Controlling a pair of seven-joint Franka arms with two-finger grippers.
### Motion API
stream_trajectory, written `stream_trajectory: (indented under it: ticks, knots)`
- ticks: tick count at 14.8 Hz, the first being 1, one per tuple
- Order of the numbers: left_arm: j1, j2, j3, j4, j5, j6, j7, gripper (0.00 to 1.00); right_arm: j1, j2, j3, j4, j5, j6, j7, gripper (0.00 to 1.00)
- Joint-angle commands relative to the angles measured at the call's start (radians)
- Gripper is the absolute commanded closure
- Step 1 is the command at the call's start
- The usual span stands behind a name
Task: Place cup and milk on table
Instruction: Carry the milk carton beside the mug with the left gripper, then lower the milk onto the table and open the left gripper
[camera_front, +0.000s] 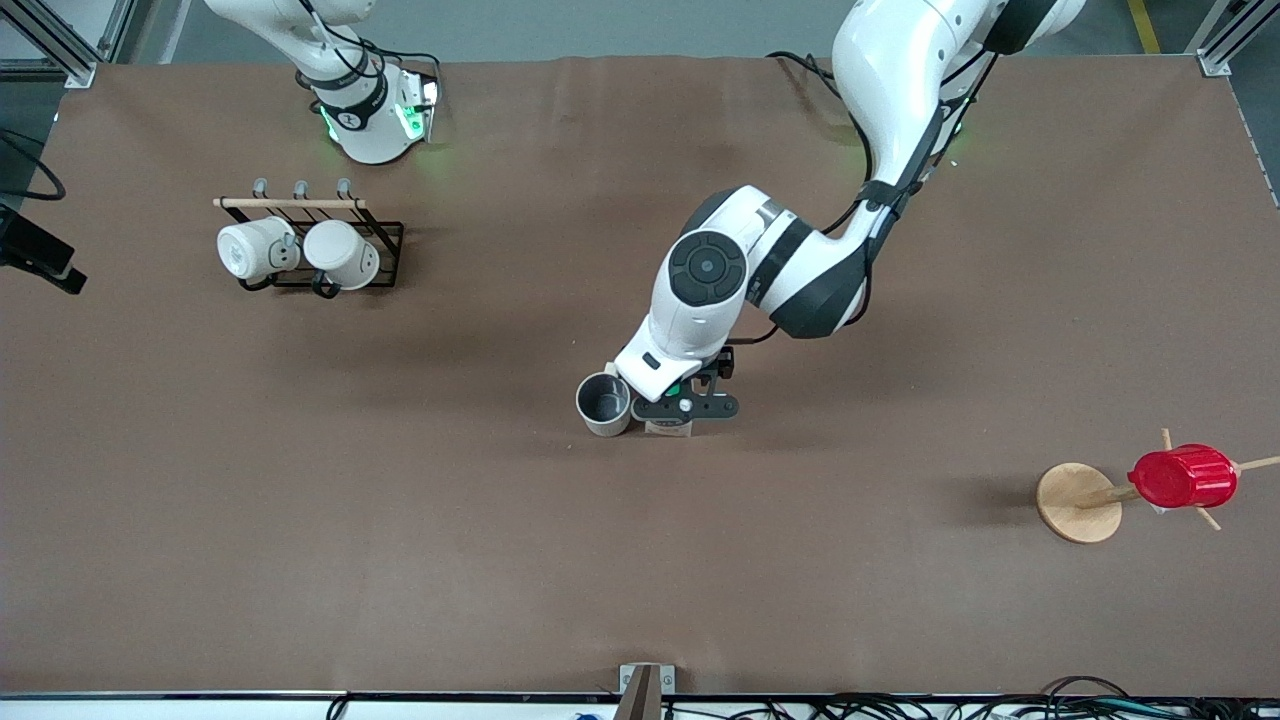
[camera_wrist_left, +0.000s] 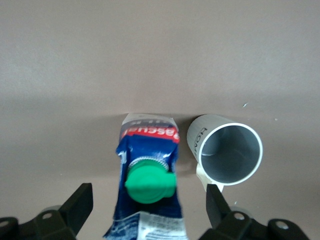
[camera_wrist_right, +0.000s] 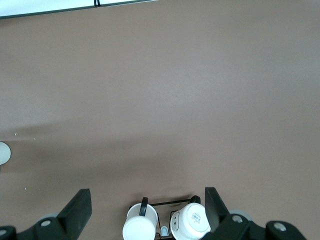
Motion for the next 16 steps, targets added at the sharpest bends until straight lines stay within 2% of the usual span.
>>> stream_trajectory:
  ticks: [1, 5, 7, 13, 16]
  knots:
    - [0.006, -0.072, 0.001, -0.031, -0.019, -0.029, -0.011, 0.00, -0.018, -0.008, 0.008, -0.001, 0.018, 0.001, -0.007, 0.00]
    - [0.019, -0.152, 0.012, -0.048, -0.009, -0.147, -0.007, 0.00, -0.020, -0.008, 0.006, -0.001, 0.018, 0.001, -0.007, 0.00]
    - [0.093, -0.220, 0.003, -0.075, -0.006, -0.166, 0.013, 0.00, -0.029, -0.008, 0.006, -0.001, 0.020, 0.001, -0.007, 0.00]
    - [0.278, -0.516, 0.000, -0.297, -0.009, -0.169, 0.176, 0.00, -0.037, -0.008, 0.006, -0.001, 0.021, 0.002, -0.007, 0.00]
    - [0.363, -0.602, 0.001, -0.348, -0.010, -0.212, 0.286, 0.00, -0.037, -0.006, 0.006, -0.001, 0.021, 0.002, -0.007, 0.00]
